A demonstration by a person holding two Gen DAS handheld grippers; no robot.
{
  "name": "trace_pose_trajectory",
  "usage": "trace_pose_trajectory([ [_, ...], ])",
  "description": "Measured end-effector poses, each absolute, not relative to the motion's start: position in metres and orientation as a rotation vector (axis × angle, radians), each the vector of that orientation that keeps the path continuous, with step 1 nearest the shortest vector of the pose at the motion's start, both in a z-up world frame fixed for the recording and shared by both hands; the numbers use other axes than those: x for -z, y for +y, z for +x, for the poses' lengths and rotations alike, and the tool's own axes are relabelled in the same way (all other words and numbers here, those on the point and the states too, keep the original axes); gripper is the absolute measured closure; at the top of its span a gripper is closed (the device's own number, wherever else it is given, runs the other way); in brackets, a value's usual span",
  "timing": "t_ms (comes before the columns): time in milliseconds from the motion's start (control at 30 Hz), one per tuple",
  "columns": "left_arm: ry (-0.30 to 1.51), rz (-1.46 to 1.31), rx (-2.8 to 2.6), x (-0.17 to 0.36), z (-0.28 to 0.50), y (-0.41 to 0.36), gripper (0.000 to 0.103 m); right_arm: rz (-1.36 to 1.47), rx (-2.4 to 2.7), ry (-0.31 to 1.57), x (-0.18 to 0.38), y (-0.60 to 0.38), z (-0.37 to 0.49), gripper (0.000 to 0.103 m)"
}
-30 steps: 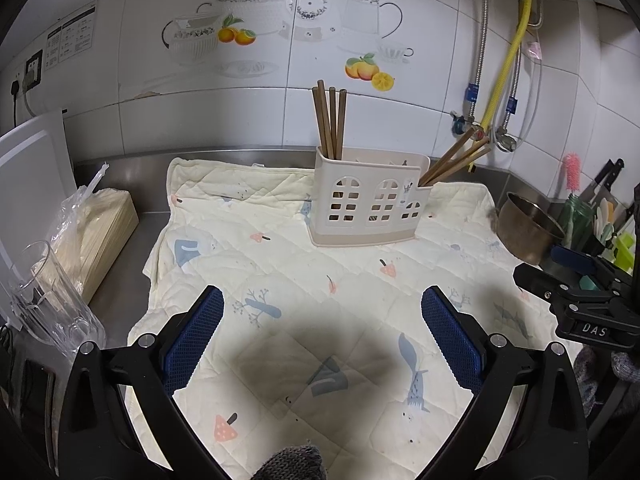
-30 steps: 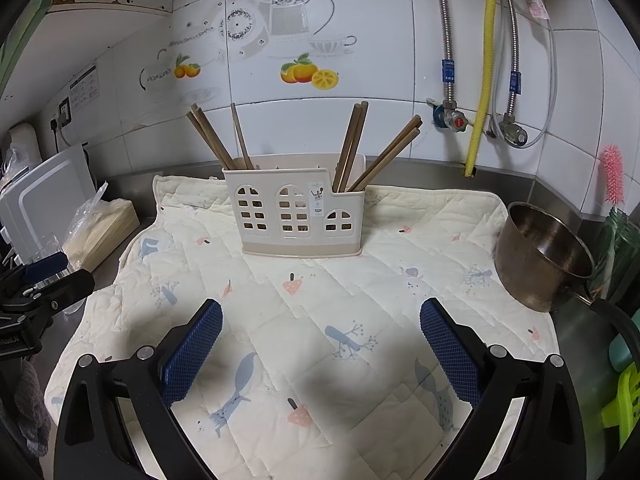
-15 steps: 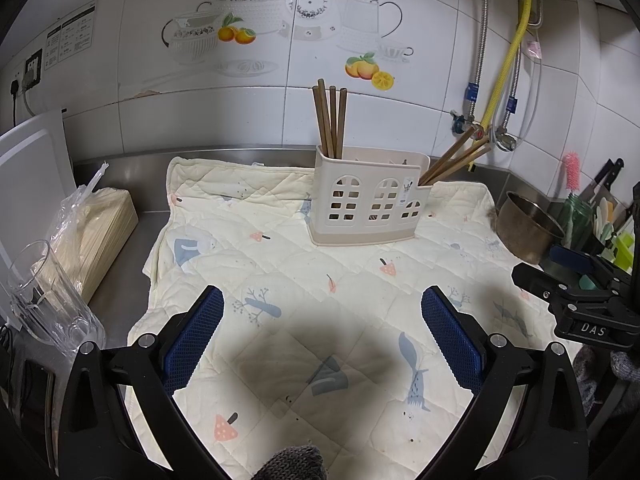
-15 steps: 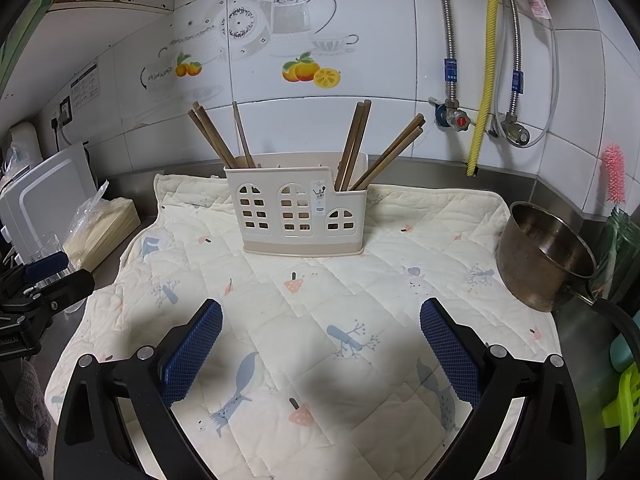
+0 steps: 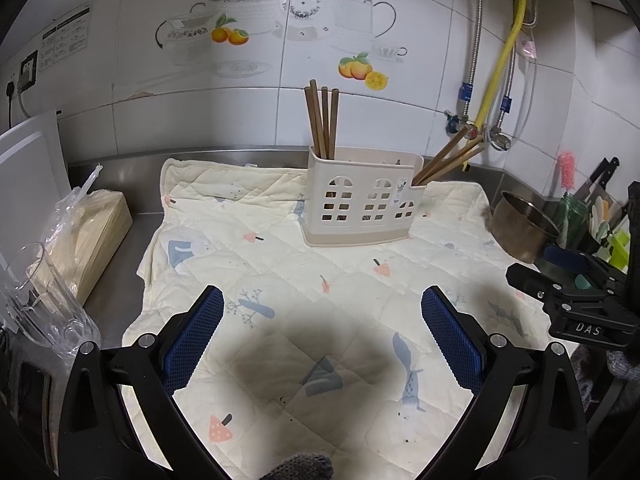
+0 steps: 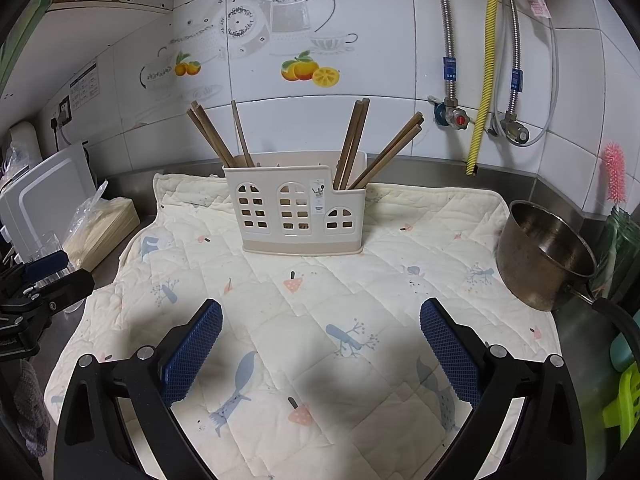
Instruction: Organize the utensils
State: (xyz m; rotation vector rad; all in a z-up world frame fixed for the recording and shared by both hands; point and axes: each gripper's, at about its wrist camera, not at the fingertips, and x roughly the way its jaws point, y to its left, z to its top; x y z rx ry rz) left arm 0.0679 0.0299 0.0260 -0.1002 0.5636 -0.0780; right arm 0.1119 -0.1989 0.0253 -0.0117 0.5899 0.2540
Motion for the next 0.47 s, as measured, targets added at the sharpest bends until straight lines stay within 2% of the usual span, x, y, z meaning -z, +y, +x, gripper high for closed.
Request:
trace_pose_trajectory([
  [467, 0.574, -0.108, 0.066, -0.0241, 0.0680, 0.0320, 0.005, -0.010, -0.257, 0.598, -0.0218, -0.1999, 0.1122, 0.007],
])
